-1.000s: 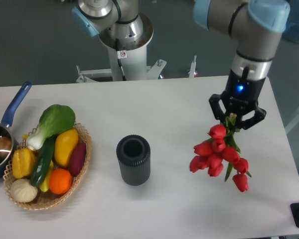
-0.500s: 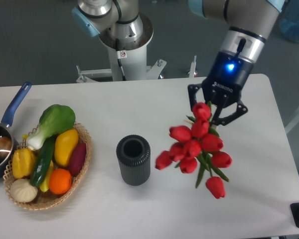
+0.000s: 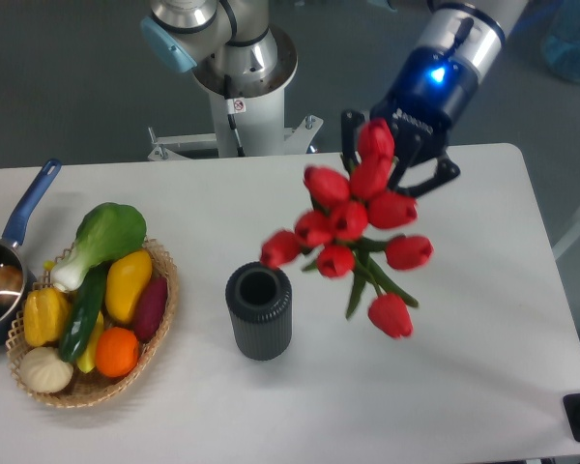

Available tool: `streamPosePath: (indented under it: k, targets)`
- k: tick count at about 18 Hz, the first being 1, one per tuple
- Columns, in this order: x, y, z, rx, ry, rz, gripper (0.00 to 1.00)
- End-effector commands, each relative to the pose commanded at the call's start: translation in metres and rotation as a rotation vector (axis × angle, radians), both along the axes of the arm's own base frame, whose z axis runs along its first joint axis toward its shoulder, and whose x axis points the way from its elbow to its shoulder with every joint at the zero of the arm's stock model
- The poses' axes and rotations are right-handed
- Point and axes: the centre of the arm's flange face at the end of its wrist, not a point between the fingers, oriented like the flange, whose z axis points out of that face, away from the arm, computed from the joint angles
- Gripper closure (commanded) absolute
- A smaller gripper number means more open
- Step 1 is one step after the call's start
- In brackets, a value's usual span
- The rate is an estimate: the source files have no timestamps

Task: Insert the flowers into the vase
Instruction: 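Lift the tulips and swing them over the black vase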

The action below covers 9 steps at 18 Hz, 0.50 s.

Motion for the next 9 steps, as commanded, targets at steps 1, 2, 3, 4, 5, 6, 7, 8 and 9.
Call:
streamPosePath:
  k: [1, 2, 3, 4, 5, 6, 7, 8, 9]
  targets:
    - [0.002, 0.000, 0.000, 0.039, -0.020, -0.015, 1.00]
    - [0.004, 0.000, -0.003, 0.079, -0.046, -0.032, 1.00]
    - [0.007, 0.001, -0.005, 0.119, -0.071, -0.052, 1.00]
    - [0.011, 0.002, -0.008, 0.166, -0.096, -0.073, 1.00]
    - [0.010, 0.003, -0.013, 0.212, -0.110, -0.091, 1.00]
    - [0.010, 0.004, -0.015, 0.244, -0.119, -0.104, 1.00]
    - [0.006, 0.005, -0.021, 0.260, -0.135, -0.106, 1.00]
    - [0.000, 0.006, -0.028, 0.265, -0.144, -0.107, 1.00]
    - [-0.005, 0.010, -0.034, 0.282, -0.145, -0.114, 1.00]
